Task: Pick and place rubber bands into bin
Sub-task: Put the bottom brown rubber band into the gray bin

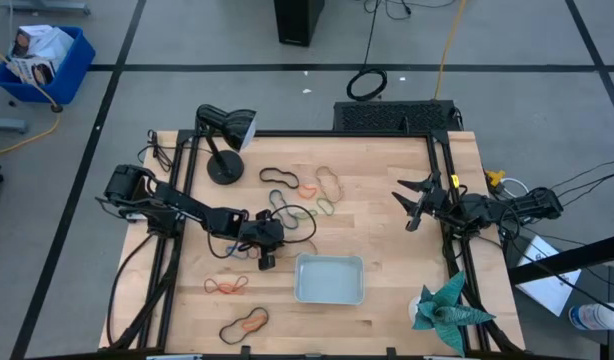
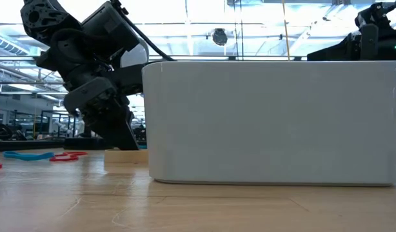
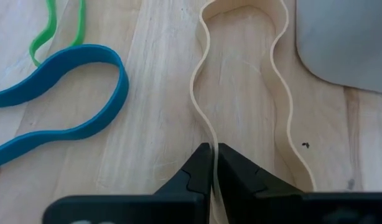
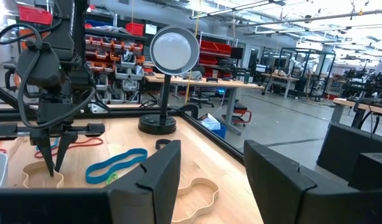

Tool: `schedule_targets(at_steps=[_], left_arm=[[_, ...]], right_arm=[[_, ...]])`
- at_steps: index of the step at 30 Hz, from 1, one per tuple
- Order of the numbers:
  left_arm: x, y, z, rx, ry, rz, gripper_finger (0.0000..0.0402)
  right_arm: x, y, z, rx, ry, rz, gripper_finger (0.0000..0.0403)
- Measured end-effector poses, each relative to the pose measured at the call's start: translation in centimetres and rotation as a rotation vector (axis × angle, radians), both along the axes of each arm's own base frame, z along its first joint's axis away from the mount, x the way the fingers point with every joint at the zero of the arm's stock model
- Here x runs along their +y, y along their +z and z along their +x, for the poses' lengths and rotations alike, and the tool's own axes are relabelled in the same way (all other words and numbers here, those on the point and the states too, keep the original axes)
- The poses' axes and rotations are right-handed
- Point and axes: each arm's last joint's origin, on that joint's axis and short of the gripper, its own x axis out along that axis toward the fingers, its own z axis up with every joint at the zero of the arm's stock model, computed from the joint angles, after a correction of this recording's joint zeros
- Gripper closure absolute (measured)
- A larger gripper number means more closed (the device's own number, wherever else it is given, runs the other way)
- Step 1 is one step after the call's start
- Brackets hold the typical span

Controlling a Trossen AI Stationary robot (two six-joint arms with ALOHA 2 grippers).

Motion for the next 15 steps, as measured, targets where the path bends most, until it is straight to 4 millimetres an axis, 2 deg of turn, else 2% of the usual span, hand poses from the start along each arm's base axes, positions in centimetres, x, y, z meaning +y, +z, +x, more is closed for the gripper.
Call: schedule_targets(at_steps=[12, 15], left_arm=[[-0.09, 0.46, 0.25, -0.043, -0.015, -0.029, 0.0367], [-0.07, 0.48, 0.26, -0.045, -0.014, -0.027, 0.0378]], right_arm=[[0.0, -0.08, 0.01, -0.018, 0.007, 0.052, 0.0234], [0.01, -0.08, 0.01, -0.018, 0.007, 0.052, 0.0234]])
